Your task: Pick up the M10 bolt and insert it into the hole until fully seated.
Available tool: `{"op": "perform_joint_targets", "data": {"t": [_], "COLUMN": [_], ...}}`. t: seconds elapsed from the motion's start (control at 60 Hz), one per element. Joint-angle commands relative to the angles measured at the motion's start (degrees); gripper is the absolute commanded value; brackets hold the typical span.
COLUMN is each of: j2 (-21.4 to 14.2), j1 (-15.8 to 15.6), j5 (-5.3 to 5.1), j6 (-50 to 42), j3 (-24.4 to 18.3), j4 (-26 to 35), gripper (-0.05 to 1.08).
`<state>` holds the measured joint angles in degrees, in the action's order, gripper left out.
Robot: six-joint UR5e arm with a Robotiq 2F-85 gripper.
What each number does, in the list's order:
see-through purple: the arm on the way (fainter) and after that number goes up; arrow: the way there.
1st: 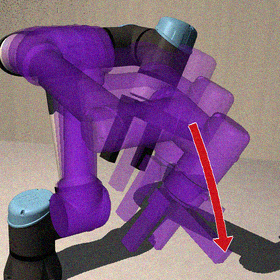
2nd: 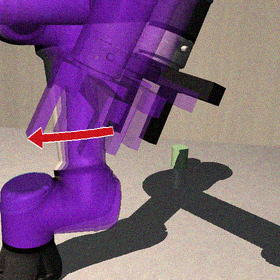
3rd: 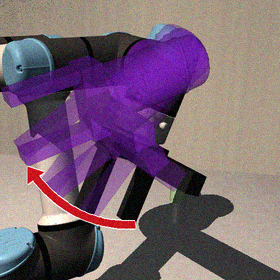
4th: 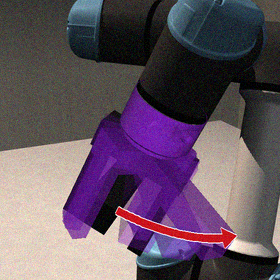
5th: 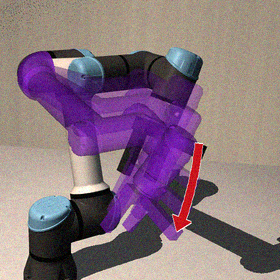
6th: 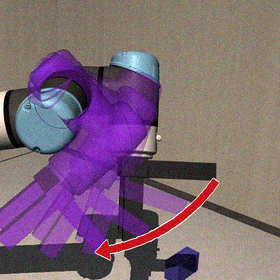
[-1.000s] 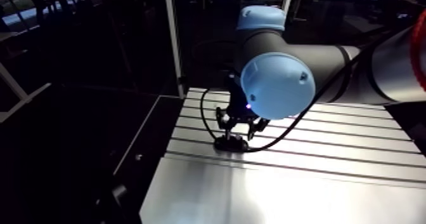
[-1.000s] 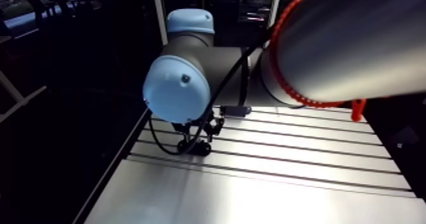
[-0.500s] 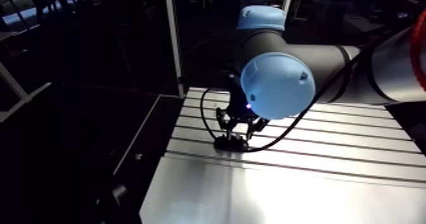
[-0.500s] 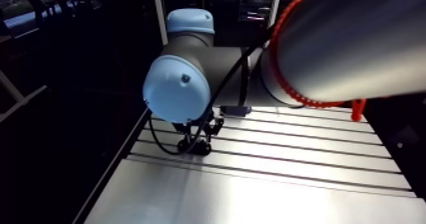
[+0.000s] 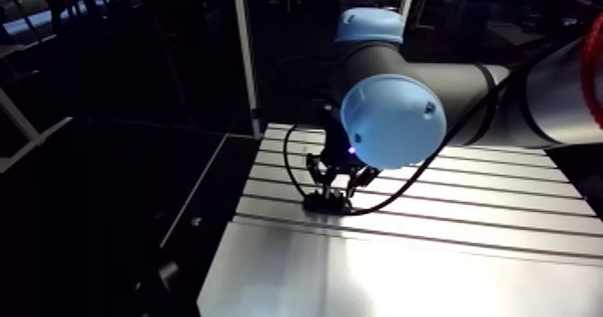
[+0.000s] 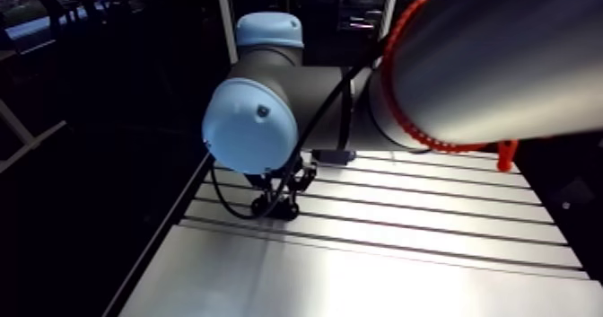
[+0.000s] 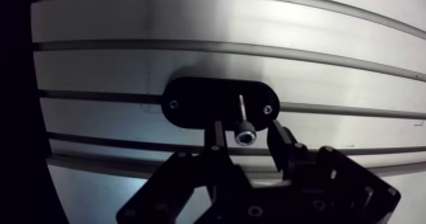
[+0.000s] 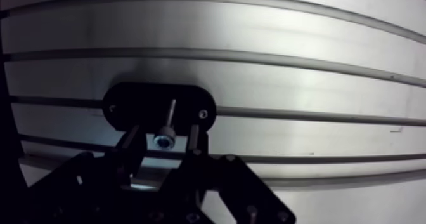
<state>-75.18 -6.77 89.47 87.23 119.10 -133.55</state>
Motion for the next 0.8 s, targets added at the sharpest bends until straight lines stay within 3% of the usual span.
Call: {"op": "perform_joint_targets", "data": {"t": [0.017,0.8], "j2": [0.0,0.0], "j1": [0.0,0.0], "j5": [-0.05,-0.05], "j6": [0.0,0.0], "j3": [0.0,0.0], "j4": [0.1,0.1], "gripper": [0.57,0.72]}}
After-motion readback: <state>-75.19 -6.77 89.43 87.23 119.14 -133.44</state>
